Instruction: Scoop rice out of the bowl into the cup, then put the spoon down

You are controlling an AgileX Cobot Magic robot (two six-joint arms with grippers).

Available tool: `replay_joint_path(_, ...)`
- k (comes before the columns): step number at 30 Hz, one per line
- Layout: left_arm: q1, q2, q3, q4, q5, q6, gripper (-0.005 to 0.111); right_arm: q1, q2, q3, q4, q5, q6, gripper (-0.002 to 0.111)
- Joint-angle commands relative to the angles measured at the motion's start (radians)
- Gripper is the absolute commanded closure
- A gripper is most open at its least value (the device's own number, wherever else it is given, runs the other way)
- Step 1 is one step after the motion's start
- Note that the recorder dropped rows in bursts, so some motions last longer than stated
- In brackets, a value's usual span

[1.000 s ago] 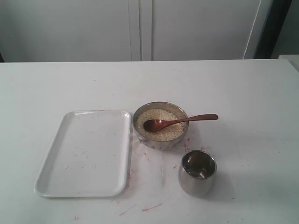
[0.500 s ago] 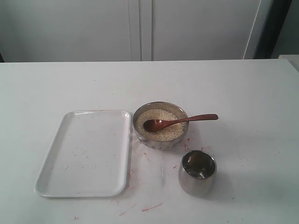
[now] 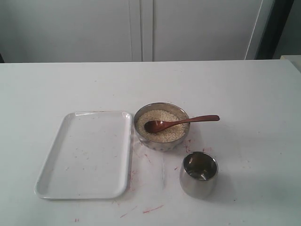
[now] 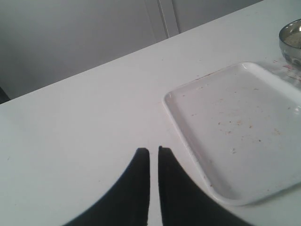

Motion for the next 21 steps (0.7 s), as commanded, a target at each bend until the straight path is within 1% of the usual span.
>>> replay_joint_path(1, -0.003, -0.001, -0.003, -0.005, -0.006, 0.002, 0.092, -0.005, -0.002, 0.005, 0.002, -0.122, 0.181, 0.108)
replay_joint_path(7, -0.003, -0.001, -0.003, -0.005, -0.006, 0.002, 0.092, -0.005, -0.002, 0.005, -0.01, -0.318, 0.314, 0.108)
replay_joint_path(8, -0.003, -0.001, -0.003, -0.005, -0.006, 0.002, 0.092, -0.005, -0.002, 0.005, -0.024, -0.387, 0.316, 0.108)
replay_joint_path(11, -0.003, -0.001, -0.003, -0.005, -0.006, 0.002, 0.092, -0.005, -0.002, 0.005, -0.062, -0.519, 0.313, 0.108)
replay_joint_path(13, -0.003, -0.001, -0.003, -0.005, -0.006, 0.002, 0.092, -0.005, -0.002, -0.017, -0.085, -0.574, 0.329, 0.108)
replay_joint_path(17, -0.003, -0.001, -0.003, -0.005, -0.006, 0.002, 0.092, -0.005, -0.002, -0.081, -0.113, -0.598, 0.425, 0.108)
replay_joint_path(21, -0.003, -0.001, -0.003, -0.005, -0.006, 0.002, 0.092, -0.005, -0.002, -0.127, -0.135, -0.603, 0.46, 0.108)
